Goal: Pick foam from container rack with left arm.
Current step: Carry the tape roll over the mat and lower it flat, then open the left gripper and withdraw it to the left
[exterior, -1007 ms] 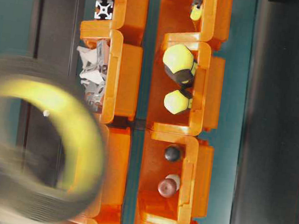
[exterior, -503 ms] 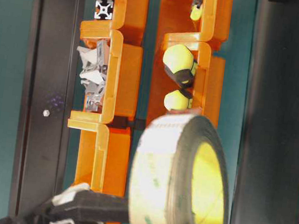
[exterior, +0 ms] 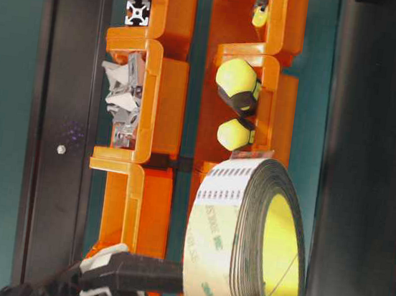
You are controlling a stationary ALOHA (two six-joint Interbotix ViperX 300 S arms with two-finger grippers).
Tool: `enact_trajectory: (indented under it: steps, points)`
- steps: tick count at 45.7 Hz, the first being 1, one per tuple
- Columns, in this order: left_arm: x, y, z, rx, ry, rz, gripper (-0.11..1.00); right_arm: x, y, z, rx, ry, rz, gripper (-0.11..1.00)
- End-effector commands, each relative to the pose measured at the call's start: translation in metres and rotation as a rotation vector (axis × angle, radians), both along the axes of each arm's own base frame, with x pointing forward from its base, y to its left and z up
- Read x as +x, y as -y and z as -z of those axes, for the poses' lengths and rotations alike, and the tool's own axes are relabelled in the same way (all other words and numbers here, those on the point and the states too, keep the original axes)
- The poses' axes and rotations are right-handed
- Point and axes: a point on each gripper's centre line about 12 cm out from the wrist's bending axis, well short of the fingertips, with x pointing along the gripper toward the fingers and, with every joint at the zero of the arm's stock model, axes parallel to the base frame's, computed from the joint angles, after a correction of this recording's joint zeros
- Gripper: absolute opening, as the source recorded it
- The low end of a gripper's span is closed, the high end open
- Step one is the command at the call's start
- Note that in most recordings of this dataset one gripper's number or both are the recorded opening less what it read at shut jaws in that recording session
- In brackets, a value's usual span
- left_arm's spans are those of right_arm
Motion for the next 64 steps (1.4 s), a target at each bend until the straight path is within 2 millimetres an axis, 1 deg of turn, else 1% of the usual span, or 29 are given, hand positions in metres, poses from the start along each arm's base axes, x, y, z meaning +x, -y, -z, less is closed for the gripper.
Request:
enact_trajectory:
  steps: [1,11,13,16,17,21,24,34,45,50,54,58,64]
  points:
    - [0.003,-0.001,-0.010,-0.004,0.031,-0.005,0.28,-0.001,0.000,-0.016,0.006,0.038,-0.002,-0.01]
    - [0.007,-0.002,-0.005,-0.007,0.026,-0.015,0.28,-0.003,0.000,-0.021,0.005,0.057,-0.002,-0.01]
    - [0.010,-0.001,-0.005,-0.010,0.033,-0.016,0.30,-0.004,0.000,-0.022,0.005,0.061,-0.002,-0.01]
    - [0.014,0.001,-0.004,-0.016,0.055,-0.010,0.49,-0.005,0.000,-0.023,0.005,0.064,-0.002,-0.01]
    - [0.016,0.001,-0.004,-0.019,0.068,-0.010,0.57,-0.005,0.000,-0.023,0.006,0.066,-0.002,-0.01]
    - [0.023,0.001,-0.001,-0.026,0.100,-0.011,0.83,-0.005,0.000,-0.024,0.006,0.069,-0.002,-0.01]
    - [0.024,-0.001,0.002,-0.023,0.092,-0.014,0.91,-0.005,0.000,-0.024,0.006,0.069,-0.002,-0.01]
    - [0.020,-0.001,0.006,-0.023,0.080,-0.017,0.89,-0.006,0.000,-0.026,0.006,0.077,-0.002,-0.01]
    - [0.018,-0.001,0.000,-0.027,0.095,-0.016,0.89,-0.006,0.000,-0.026,0.006,0.077,-0.002,-0.01]
    - [0.014,0.000,-0.008,-0.034,0.117,-0.013,0.89,-0.006,0.000,-0.026,0.006,0.077,-0.002,-0.01]
    - [0.007,0.003,-0.018,-0.041,0.140,-0.001,0.89,-0.007,0.000,-0.027,0.006,0.081,-0.002,-0.01]
    - [-0.004,0.006,-0.031,-0.050,0.173,0.015,0.88,-0.007,0.000,-0.028,0.006,0.084,-0.002,-0.01]
    - [-0.027,0.008,-0.053,-0.072,0.234,0.036,0.86,-0.008,0.000,-0.029,0.006,0.086,-0.002,-0.01]
